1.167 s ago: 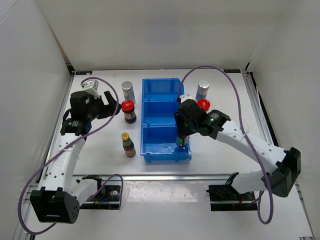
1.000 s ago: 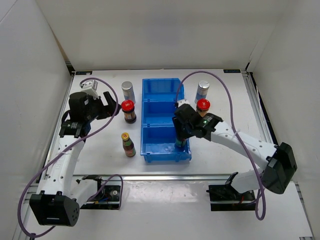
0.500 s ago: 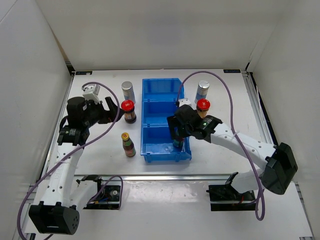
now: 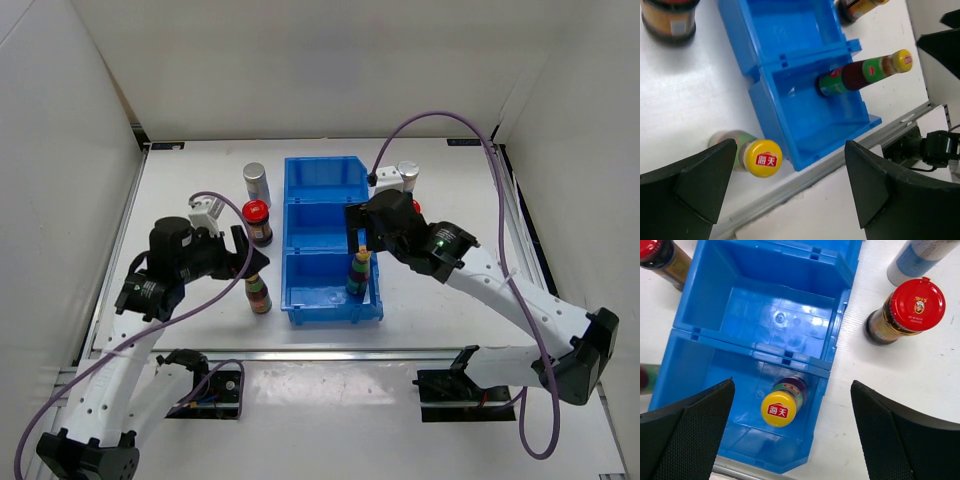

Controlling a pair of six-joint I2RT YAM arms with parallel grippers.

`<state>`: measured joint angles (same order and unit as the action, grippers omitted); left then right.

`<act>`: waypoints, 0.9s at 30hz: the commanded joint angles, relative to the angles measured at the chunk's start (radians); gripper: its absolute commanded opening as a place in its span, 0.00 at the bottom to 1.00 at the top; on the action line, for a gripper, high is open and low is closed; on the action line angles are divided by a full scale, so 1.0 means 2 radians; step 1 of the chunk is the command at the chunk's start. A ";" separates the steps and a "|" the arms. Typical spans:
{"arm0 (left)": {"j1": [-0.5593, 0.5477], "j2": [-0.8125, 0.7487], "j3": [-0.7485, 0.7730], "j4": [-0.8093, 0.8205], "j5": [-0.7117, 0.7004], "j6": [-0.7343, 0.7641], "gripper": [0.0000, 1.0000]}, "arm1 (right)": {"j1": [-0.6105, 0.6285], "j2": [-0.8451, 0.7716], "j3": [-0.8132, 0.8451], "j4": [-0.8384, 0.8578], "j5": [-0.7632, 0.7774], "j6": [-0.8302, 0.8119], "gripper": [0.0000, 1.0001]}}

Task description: Organize the condiment bottles

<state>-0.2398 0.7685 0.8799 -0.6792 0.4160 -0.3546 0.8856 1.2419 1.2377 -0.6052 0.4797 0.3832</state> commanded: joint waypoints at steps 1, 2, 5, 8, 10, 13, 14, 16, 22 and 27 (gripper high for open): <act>-0.023 -0.001 -0.012 -0.041 -0.045 -0.060 1.00 | 0.001 0.000 0.019 -0.010 0.026 -0.013 1.00; -0.036 -0.005 -0.012 -0.045 -0.092 -0.070 1.00 | 0.001 0.000 0.019 -0.010 0.026 -0.013 1.00; -0.054 -0.011 -0.012 -0.063 -0.152 -0.099 1.00 | 0.001 0.009 0.024 -0.010 0.026 -0.013 1.00; -0.054 0.000 -0.028 -0.063 -0.166 -0.109 1.00 | 0.001 0.015 0.030 -0.014 0.026 -0.013 1.00; -0.064 0.000 -0.040 -0.063 -0.189 -0.113 1.00 | 0.001 0.015 0.030 -0.014 0.022 -0.013 1.00; -0.070 0.005 -0.052 -0.049 -0.213 -0.113 1.00 | 0.001 0.015 0.030 -0.014 0.022 -0.013 1.00; -0.070 0.010 -0.052 -0.043 -0.218 -0.108 1.00 | 0.001 0.015 0.030 -0.014 0.022 -0.013 1.00; -0.074 0.030 -0.057 -0.032 -0.232 -0.108 1.00 | -0.004 0.015 0.030 -0.014 0.022 -0.013 1.00; -0.121 0.039 -0.063 -0.010 -0.319 -0.101 1.00 | -0.009 0.019 0.030 -0.014 0.022 -0.017 1.00; -0.148 0.049 -0.073 0.009 -0.345 -0.092 1.00 | -0.013 0.019 0.030 -0.014 0.017 -0.017 1.00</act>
<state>-0.5095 0.8612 0.7582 -0.7029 -0.1841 -0.5541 0.8673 1.2785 1.2549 -0.6415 0.5018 0.3584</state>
